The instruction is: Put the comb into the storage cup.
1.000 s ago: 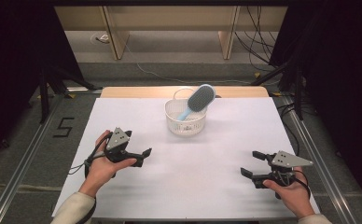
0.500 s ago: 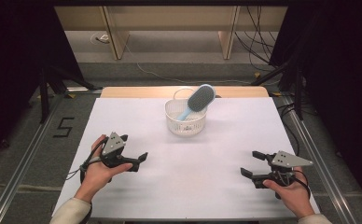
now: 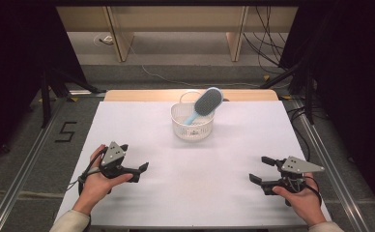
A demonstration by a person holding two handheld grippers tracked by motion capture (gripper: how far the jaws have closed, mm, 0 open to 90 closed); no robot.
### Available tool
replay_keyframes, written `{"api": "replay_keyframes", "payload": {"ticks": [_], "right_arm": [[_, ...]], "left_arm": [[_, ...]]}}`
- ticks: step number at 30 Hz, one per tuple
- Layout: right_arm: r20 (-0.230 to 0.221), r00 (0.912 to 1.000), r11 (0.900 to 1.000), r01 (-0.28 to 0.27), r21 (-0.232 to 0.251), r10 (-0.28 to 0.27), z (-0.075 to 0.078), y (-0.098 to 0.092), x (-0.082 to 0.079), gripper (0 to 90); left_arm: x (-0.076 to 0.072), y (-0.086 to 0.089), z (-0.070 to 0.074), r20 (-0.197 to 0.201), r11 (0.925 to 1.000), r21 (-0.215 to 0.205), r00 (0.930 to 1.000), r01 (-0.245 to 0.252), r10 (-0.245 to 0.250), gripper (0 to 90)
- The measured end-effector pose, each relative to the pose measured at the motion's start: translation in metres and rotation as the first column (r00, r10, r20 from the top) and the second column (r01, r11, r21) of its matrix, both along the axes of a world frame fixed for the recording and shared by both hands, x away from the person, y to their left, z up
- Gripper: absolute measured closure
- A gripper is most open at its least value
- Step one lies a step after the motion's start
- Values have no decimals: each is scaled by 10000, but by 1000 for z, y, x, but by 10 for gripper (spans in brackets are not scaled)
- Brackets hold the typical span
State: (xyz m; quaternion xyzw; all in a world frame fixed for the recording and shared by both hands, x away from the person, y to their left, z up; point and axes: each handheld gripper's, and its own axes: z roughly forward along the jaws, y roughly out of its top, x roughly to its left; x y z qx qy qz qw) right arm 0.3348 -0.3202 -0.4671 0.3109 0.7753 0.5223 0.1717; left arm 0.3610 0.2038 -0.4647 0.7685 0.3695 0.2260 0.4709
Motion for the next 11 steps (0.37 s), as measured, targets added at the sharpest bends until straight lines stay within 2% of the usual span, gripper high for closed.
{"api": "replay_keyframes", "payload": {"ticks": [11], "right_arm": [[15,10000,10000,-12,-18,12,0,0,0,165]], "left_arm": [[0,1,-1,62,9999,49,9999,-138,138,0]]}}
